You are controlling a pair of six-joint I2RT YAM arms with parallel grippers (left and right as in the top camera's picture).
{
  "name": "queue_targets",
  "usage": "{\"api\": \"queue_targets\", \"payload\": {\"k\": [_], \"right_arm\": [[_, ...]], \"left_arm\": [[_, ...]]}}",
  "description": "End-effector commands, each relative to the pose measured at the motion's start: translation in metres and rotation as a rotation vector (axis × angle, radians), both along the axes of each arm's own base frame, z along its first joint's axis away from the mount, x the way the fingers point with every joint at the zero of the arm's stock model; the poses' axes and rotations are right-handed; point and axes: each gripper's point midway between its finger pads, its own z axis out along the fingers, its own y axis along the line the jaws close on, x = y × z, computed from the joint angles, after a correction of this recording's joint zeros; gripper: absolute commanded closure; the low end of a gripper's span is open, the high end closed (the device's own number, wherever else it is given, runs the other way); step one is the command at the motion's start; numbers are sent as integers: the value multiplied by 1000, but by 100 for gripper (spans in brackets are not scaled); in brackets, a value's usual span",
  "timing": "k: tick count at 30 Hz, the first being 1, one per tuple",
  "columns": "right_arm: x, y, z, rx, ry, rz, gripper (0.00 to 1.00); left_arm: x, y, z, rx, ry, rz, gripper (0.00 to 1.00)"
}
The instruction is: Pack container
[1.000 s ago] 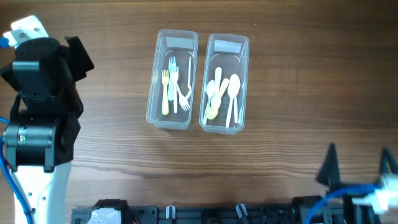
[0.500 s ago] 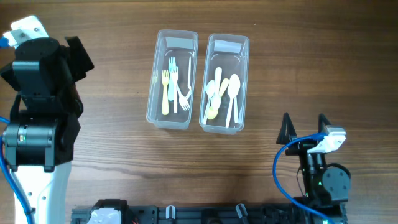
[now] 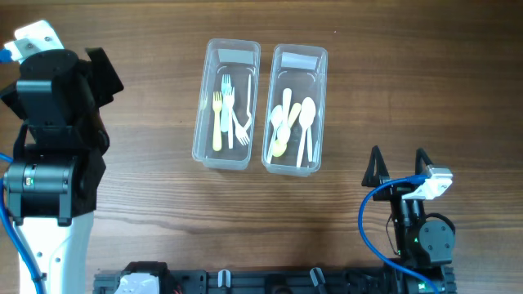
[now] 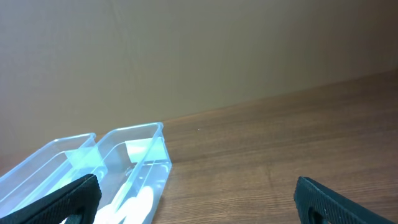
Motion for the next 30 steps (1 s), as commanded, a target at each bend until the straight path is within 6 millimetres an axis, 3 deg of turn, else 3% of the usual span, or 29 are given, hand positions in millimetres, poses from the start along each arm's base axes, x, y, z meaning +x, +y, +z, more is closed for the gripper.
{"api": "queue_targets", "payload": {"k": [1, 22, 25, 29, 30], "right_arm": [[0, -2, -2, 16, -7, -14, 0], [0, -2, -2, 16, -6, -14, 0], [0, -2, -2, 16, -6, -14, 0], [0, -2, -2, 16, -6, -14, 0], [0, -2, -2, 16, -6, -14, 0]], "left_arm": [[-1, 3, 3, -4, -11, 17, 0], [-1, 2, 0, -4, -6, 15, 0], [-30, 4, 22, -8, -90, 15, 0], [-101, 6, 72, -19, -307, 14, 0], [-131, 8, 88, -23, -392, 13, 0]]}}
